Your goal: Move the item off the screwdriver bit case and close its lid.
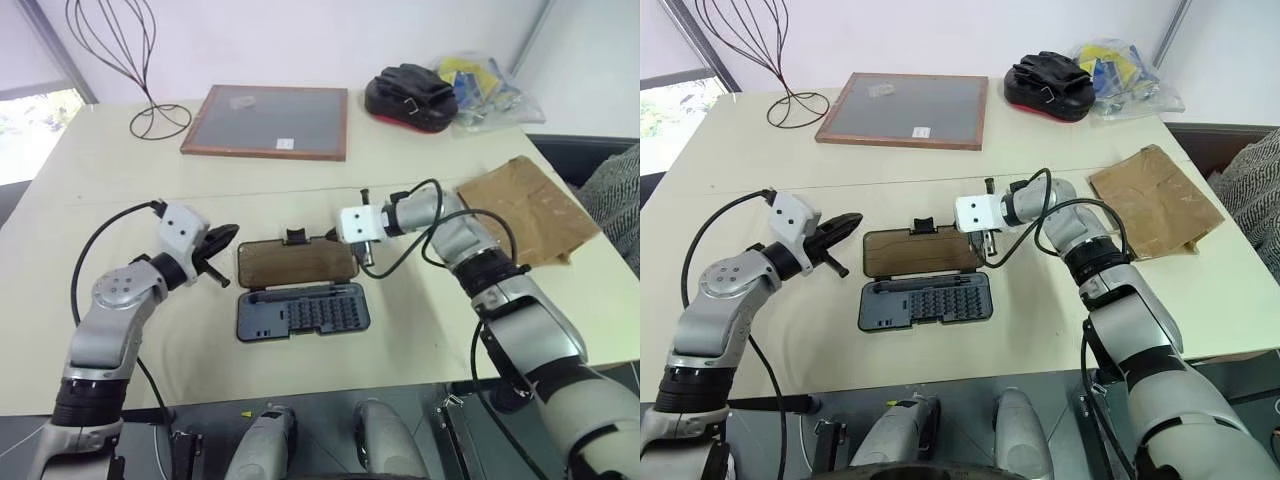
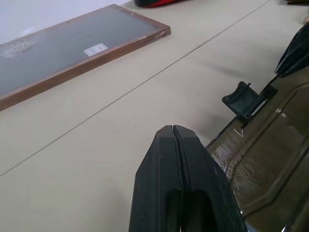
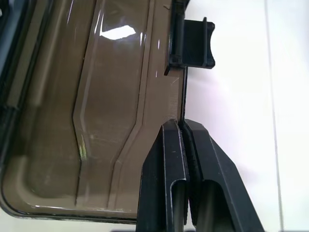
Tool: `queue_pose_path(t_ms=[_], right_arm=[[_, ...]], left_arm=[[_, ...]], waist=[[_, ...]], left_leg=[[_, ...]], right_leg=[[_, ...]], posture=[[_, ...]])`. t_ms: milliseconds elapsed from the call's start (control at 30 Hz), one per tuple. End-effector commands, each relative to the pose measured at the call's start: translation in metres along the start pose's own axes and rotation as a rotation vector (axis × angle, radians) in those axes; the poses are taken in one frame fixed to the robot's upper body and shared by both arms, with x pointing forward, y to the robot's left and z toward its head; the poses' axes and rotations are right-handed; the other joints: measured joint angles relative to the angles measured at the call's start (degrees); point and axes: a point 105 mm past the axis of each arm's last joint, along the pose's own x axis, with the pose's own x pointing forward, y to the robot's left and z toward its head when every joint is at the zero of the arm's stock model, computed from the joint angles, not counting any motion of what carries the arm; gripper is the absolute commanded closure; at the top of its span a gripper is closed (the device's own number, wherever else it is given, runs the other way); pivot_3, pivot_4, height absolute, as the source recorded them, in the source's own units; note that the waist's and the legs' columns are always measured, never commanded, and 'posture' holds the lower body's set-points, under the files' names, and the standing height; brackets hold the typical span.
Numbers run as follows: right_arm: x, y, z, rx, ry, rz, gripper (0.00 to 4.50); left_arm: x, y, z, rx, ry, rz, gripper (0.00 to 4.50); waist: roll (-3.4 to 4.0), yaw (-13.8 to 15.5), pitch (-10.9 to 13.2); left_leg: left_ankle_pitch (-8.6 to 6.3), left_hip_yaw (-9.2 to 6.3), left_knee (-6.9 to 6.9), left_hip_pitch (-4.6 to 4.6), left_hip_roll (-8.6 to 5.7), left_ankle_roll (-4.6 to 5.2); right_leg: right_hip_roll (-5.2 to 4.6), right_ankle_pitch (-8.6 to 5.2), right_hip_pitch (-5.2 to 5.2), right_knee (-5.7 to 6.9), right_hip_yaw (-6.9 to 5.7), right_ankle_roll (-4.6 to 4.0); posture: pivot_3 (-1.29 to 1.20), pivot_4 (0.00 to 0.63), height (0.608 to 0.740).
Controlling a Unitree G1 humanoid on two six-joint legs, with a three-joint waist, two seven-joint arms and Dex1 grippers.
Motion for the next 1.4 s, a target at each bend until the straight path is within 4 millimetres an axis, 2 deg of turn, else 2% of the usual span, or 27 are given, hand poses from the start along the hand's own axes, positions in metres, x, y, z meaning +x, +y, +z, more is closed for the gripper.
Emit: queue_pose_path(t_ms=[33, 367, 467, 533, 667, 700, 867, 1000, 1167, 1400], right_arm=[[-0.009, -0.011, -0.002, -0.031, 0.034, -0.026, 4.47], [-0.010, -0.016, 0.003, -0.020, 0.008, -0.057, 4.47], [-0.010, -0.017, 0.000, -0.021, 0.025, -0.063, 3.47], [-0.011, -0.016, -0.004, -0.015, 0.038, -0.059, 2.58], [-0.013, -0.019, -0.007, 0.004, 0.048, -0.081, 0.31], [-0.013, -0.020, -0.008, 0.013, 0.050, -0.087, 0.03], [-0.020, -0.033, -0.009, 0.136, 0.032, -0.183, 0.03], [-0.024, -0.036, -0.013, 0.224, 0.030, -0.249, 0.03], [-0.024, -0.034, -0.010, 0.248, 0.020, -0.265, 0.03], [-0.025, -0.034, 0.000, 0.351, -0.011, -0.224, 0.03]], left_arm=[[-0.003, 0.005, 0.013, 0.043, -0.040, 0.022, 4.50], [-0.001, 0.003, 0.013, 0.039, -0.046, 0.016, 4.50], [0.000, 0.002, 0.013, 0.035, -0.047, 0.012, 4.50], [0.000, 0.001, 0.013, 0.030, -0.046, 0.008, 4.50], [-0.002, -0.004, 0.011, 0.006, -0.042, -0.021, 4.50], [-0.003, -0.006, 0.011, -0.002, -0.041, -0.030, 4.50], [-0.017, -0.024, 0.021, -0.084, -0.049, -0.173, 4.50], [-0.038, -0.054, 0.031, -0.173, -0.015, -0.374, 4.50], [-0.053, -0.080, 0.010, -0.187, 0.115, -0.514, 4.50], [-0.048, -0.086, -0.024, -0.152, 0.208, -0.553, 4.50]], waist=[[0.00, 0.0, 0.0], [0.00, 0.0, 0.0], [0.00, 0.0, 0.0], [0.00, 0.0, 0.0], [0.00, -0.1, 0.0], [0.00, -0.1, 0.0], [0.00, 0.0, 0.0], [0.01, -0.1, 0.0], [0.03, 0.0, 0.0], [0.04, 0.0, 0.0]], left_leg=[[0.00, 0.00, 0.00, 0.00, 0.00, 0.00], [0.02, 0.00, 0.01, 0.00, 0.00, -0.03], [0.02, -0.01, 0.01, 0.00, 0.00, -0.03], [0.02, 0.00, 0.01, 0.00, 0.00, -0.03], [0.02, -0.01, 0.00, 0.00, 0.00, -0.03], [0.02, -0.01, 0.00, 0.00, 0.01, -0.03], [0.02, -0.01, 0.00, 0.00, 0.03, -0.03], [0.02, -0.03, -0.01, 0.00, 0.05, -0.03], [0.02, -0.01, -0.03, 0.00, 0.05, -0.03], [0.02, 0.00, -0.04, 0.00, 0.05, -0.03]], right_leg=[[0.00, 0.00, 0.00, 0.00, 0.00, 0.00], [0.00, 0.01, 0.00, 0.01, 0.00, -0.01], [0.00, 0.01, 0.00, 0.01, 0.00, -0.01], [0.00, 0.01, 0.00, 0.01, 0.00, -0.01], [0.01, 0.01, 0.00, 0.01, 0.00, -0.02], [0.02, 0.01, -0.01, 0.01, 0.00, -0.02], [0.03, 0.01, -0.01, 0.01, 0.03, -0.02], [0.05, 0.01, -0.02, 0.02, 0.04, -0.03], [0.06, 0.00, -0.02, 0.02, 0.06, -0.04], [0.07, 0.01, -0.01, 0.02, 0.06, -0.06]], posture=[[0.00, 0.150, 0.734], [0.00, 0.150, 0.734], [0.00, 0.150, 0.734], [0.00, 0.150, 0.734], [0.00, 0.150, 0.734], [0.00, 0.150, 0.734], [0.00, 0.150, 0.734], [0.00, 0.150, 0.734], [0.00, 0.150, 0.734], [0.00, 0.150, 0.734]])
